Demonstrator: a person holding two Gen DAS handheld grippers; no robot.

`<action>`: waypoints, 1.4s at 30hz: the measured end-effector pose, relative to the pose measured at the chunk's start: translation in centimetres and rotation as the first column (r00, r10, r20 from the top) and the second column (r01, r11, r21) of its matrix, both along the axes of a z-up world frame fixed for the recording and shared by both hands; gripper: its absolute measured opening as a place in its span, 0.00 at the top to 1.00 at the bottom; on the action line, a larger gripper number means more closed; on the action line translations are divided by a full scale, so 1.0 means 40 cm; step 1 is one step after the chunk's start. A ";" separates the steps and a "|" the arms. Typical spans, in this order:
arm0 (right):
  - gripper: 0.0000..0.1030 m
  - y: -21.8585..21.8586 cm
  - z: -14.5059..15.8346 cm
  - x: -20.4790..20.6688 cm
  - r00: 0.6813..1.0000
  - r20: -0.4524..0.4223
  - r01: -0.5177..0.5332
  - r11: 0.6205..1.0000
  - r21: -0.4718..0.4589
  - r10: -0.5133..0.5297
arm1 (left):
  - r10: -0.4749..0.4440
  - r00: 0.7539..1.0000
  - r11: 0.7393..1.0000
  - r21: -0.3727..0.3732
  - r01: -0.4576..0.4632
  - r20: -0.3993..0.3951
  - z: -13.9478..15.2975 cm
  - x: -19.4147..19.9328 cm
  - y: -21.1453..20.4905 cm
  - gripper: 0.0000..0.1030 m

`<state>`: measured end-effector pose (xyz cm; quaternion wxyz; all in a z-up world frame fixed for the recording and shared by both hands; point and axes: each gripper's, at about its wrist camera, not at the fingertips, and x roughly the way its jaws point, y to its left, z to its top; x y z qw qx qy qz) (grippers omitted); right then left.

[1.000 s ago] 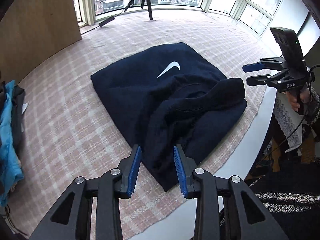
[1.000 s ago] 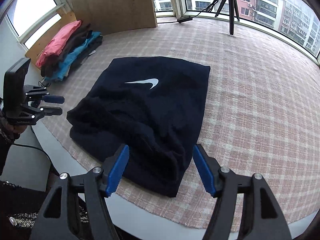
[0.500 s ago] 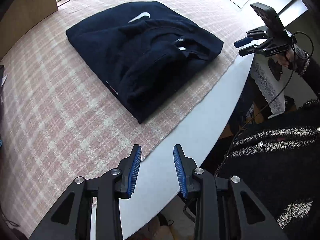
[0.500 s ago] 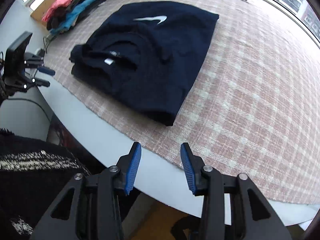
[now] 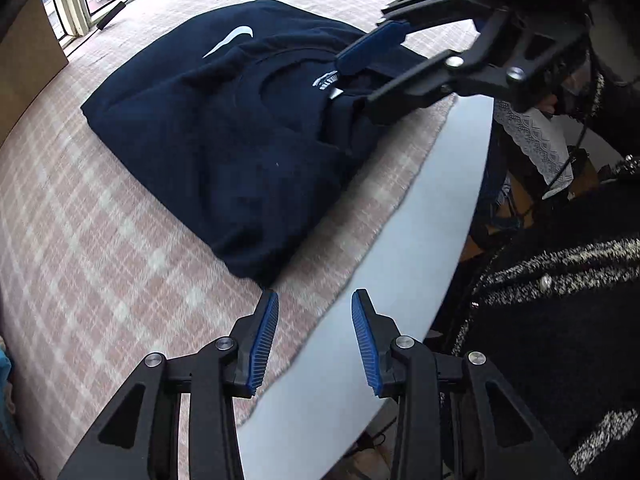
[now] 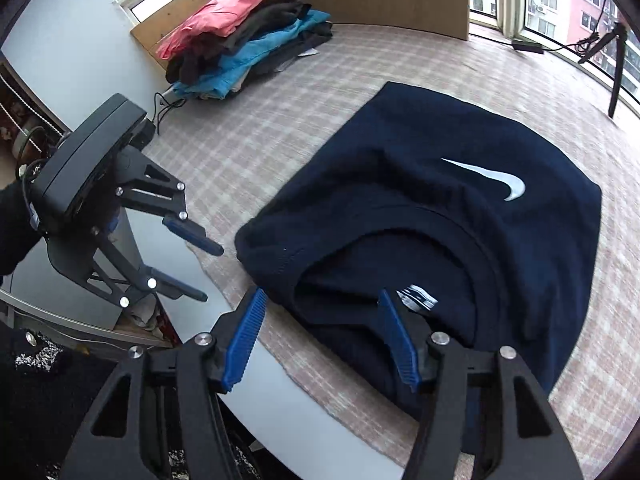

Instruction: Fold clothes

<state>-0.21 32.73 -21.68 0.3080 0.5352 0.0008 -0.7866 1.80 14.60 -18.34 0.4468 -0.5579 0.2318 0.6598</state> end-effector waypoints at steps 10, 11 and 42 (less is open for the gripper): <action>0.44 -0.047 -0.014 -0.087 0.986 0.163 -0.005 0.995 -0.103 0.022 | 0.184 0.981 0.978 0.111 -0.176 -0.058 -0.024 -0.056 -0.061 0.64; 0.45 -0.040 0.003 -0.113 0.990 0.141 0.026 0.995 -0.096 -0.012 | 0.185 0.981 0.976 0.125 -0.177 -0.058 -0.031 -0.053 -0.059 0.64; 0.70 0.051 0.061 -0.130 0.981 0.019 0.194 0.981 0.016 -0.195 | 0.220 0.971 0.966 0.160 -0.204 -0.090 0.037 0.026 -0.133 0.89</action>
